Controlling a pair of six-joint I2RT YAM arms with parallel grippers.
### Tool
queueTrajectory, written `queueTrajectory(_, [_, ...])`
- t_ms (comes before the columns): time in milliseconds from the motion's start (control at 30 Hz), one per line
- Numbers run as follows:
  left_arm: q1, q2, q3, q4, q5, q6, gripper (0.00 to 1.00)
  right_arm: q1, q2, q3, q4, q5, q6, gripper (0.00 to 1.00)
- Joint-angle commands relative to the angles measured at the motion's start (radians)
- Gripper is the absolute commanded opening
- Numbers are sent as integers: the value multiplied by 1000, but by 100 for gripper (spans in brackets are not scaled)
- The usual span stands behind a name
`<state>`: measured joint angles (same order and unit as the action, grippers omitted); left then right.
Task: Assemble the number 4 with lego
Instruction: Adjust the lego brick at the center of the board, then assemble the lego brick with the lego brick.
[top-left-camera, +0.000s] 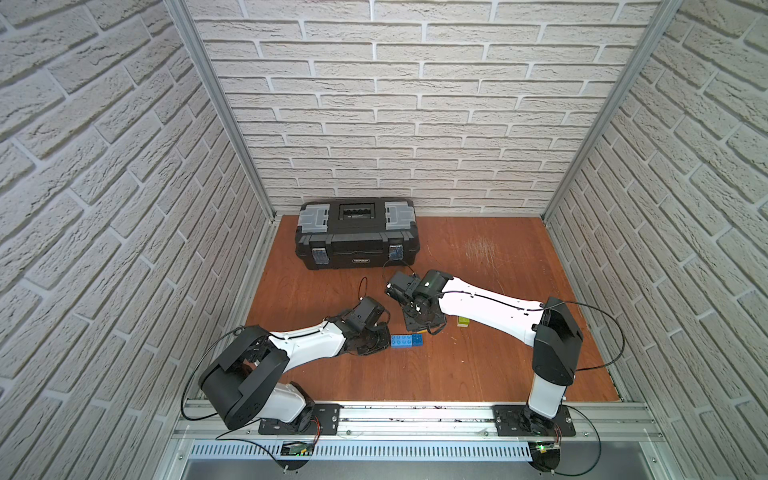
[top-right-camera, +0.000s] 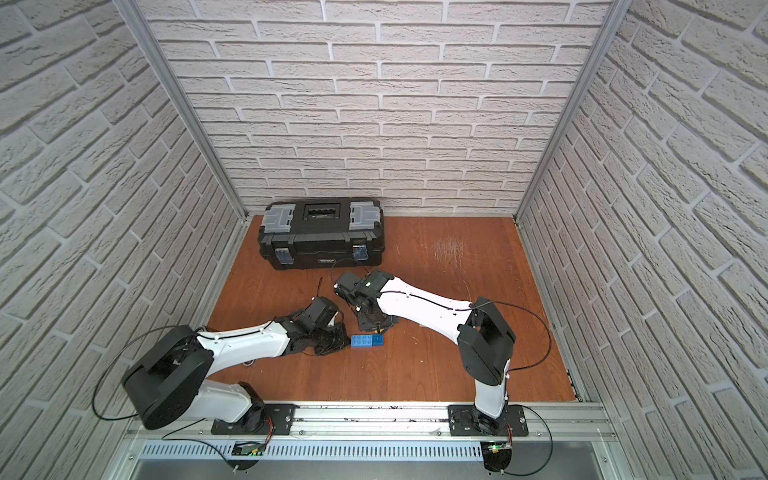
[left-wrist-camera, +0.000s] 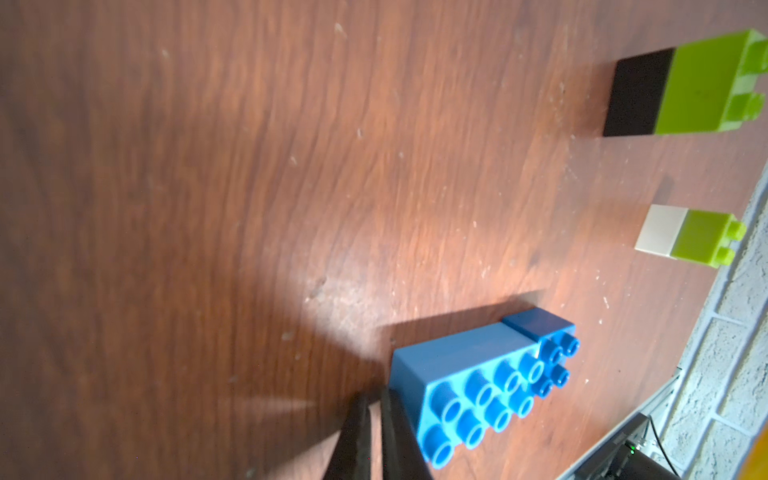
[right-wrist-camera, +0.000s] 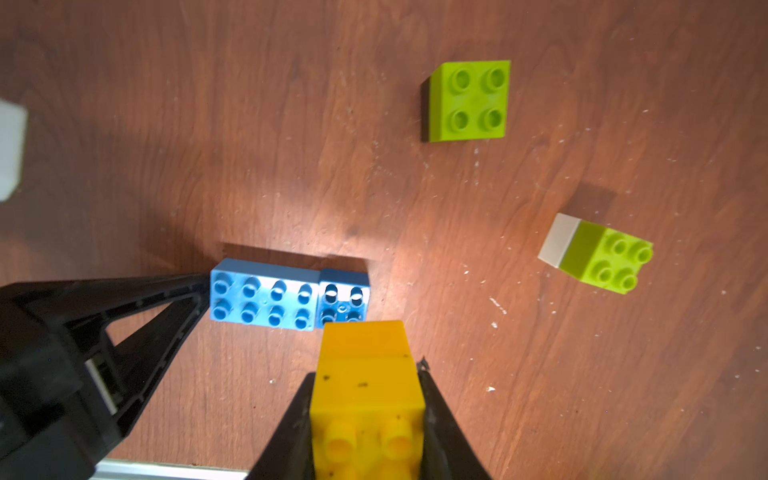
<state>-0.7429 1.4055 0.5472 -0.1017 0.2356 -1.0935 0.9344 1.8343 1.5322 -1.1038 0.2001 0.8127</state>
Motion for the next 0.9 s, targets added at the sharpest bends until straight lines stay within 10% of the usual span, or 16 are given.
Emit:
queueTrajectory(0, [-7,14,3,1,19,19,11,22,-3,-10,21,-7,21,2])
queueTrajectory(867, [209,-191,-13,-234,-16,117,15,42,109,-28,83,-20,43,2])
